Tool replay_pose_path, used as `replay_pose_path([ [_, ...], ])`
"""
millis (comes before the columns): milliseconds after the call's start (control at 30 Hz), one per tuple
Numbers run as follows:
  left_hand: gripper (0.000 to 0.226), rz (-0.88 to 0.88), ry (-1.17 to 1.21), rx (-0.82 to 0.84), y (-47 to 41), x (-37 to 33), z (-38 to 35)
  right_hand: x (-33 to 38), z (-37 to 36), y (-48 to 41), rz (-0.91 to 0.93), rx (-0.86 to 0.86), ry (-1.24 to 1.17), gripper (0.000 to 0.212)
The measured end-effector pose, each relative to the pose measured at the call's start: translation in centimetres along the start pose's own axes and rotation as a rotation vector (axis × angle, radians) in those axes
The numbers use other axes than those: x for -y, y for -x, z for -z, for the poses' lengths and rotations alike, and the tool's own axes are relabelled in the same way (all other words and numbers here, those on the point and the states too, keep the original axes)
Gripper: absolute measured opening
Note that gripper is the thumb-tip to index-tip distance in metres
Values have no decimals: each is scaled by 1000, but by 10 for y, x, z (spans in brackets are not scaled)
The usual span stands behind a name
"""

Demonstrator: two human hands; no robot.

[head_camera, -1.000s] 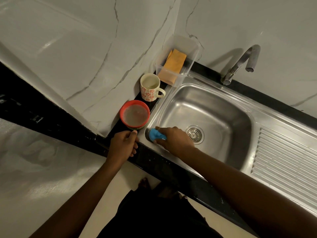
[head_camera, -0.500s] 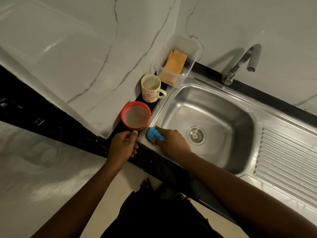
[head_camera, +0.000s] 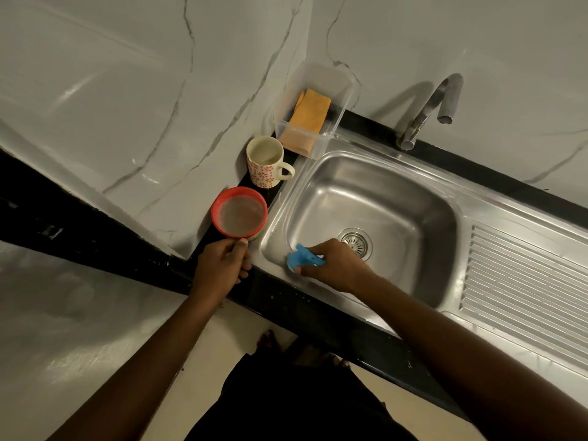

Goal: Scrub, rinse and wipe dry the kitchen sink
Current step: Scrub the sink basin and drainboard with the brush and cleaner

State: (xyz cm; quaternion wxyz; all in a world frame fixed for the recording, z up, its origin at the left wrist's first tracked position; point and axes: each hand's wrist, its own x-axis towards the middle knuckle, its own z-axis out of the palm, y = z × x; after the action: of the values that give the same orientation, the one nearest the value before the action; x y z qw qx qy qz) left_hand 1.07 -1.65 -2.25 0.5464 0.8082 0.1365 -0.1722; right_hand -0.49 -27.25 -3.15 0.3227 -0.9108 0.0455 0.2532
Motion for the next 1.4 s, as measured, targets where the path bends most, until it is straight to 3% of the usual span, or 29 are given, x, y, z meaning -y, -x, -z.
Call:
replay_pose_path([
  [200,31,-12,-6,24,-3,-3,-7,-69,48,44,-100,130,189,58],
  [567,28,-52,-5,29,-1,-13,-30,28,-14,-13,36,2,-17,51],
  [833,29,-29,16,19,5,-9,-25,-56,33,66,-38,88,223,67],
  [1033,27,-45,-25,39,9,-15,-33,4,2,35,86,-3,167,56],
  [1167,26,-90,-67,40,6,-25,-37,30,-24,24,96,-70,201,60],
  [1400,31,-95,-34,68,5,-26,-40,-86,27,113,-46,29,55,63],
])
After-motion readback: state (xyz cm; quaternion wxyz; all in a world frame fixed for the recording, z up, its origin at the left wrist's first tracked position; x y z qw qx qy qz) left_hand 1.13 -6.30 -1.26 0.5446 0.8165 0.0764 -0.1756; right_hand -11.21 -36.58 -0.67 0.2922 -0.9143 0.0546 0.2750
